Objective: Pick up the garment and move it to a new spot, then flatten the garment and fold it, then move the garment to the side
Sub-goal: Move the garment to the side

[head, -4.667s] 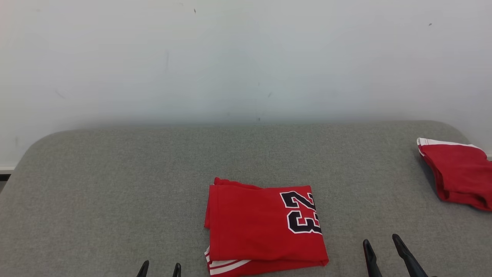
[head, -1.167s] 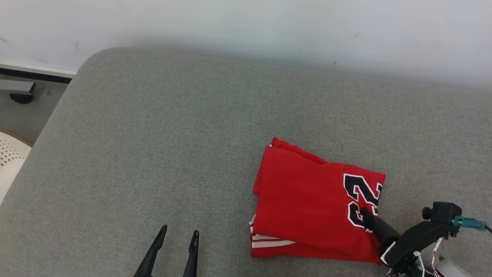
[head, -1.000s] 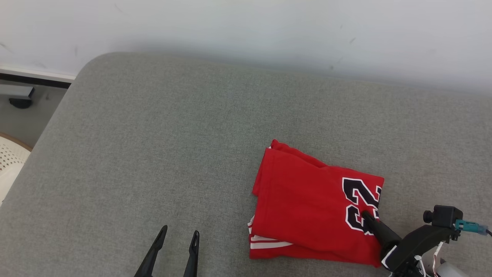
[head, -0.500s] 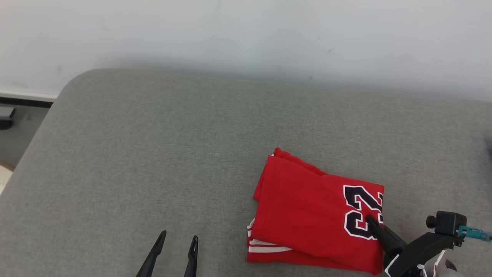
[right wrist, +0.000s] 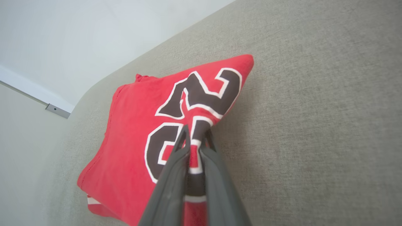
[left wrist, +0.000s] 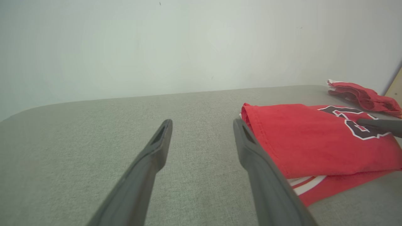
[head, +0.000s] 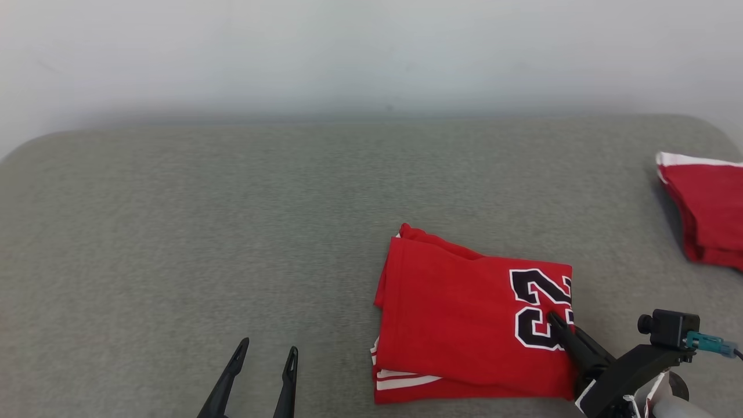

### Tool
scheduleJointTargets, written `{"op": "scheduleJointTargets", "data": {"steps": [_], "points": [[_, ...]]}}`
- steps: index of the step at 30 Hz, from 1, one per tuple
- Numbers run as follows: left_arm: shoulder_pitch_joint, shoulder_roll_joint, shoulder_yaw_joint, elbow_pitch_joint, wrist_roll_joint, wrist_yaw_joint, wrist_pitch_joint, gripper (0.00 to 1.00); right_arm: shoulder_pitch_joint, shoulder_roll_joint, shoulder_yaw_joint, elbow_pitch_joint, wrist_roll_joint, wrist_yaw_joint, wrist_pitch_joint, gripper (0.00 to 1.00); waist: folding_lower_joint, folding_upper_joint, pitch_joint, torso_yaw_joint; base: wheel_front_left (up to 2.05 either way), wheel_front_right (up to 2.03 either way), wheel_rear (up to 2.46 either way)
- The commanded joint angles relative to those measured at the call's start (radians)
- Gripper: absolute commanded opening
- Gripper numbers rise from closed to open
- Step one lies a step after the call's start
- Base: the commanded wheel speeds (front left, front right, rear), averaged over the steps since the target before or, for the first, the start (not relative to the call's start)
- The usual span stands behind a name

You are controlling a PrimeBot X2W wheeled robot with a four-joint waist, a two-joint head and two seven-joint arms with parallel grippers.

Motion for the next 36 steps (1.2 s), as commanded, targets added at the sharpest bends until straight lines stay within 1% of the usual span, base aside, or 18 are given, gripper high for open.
{"op": "scheduleJointTargets", "data": {"steps": [1, 10, 18, 26, 31, 33, 36], "points": [[-0.010, 0.004, 0.002, -0.003, 0.000, 0.000, -0.002, 1.00, -0.013, -0.004, 0.003, 0.001, 0.000, -0.003, -0.007, 0.00, 0.0000, -0.0001, 0.025, -0.065, 0.00, 0.00, 0.00], [-0.033, 0.028, 0.002, -0.011, 0.005, -0.001, -0.002, 1.00, -0.047, 0.000, 0.044, 0.004, -0.011, -0.003, -0.025, 0.00, 0.0000, -0.0001, 0.066, -0.178, 0.00, 0.00, 0.00], [-0.070, 0.041, -0.007, -0.026, 0.003, -0.001, -0.002, 1.00, -0.104, -0.009, 0.063, 0.009, -0.025, -0.003, -0.034, 0.00, 0.0000, -0.0001, 0.121, -0.233, 0.00, 0.00, 0.00], [-0.133, 0.063, -0.042, -0.100, 0.004, -0.001, -0.002, 1.00, -0.236, -0.069, 0.032, 0.024, -0.026, -0.003, -0.040, 0.00, 0.0000, -0.0001, 0.226, -0.212, 0.00, 0.00, 0.00], [-0.177, 0.087, -0.047, -0.150, 0.007, -0.001, -0.002, 1.00, -0.333, -0.135, -0.001, 0.018, -0.040, -0.003, -0.039, 0.00, 0.0000, -0.0001, 0.310, -0.199, 0.00, 0.00, 0.00], [-0.186, 0.092, -0.049, -0.158, 0.008, -0.001, -0.002, 1.00, -0.353, -0.147, -0.008, 0.017, -0.045, -0.003, -0.040, 0.00, 0.0000, -0.0001, 0.326, -0.198, 0.00, 0.00, 0.00], [-0.214, 0.106, -0.055, -0.185, 0.010, -0.001, -0.002, 1.00, -0.412, -0.194, -0.028, 0.011, -0.058, -0.003, -0.040, 0.00, 0.0000, -0.0001, 0.373, -0.199, 0.00, 0.00, 0.00]]}}
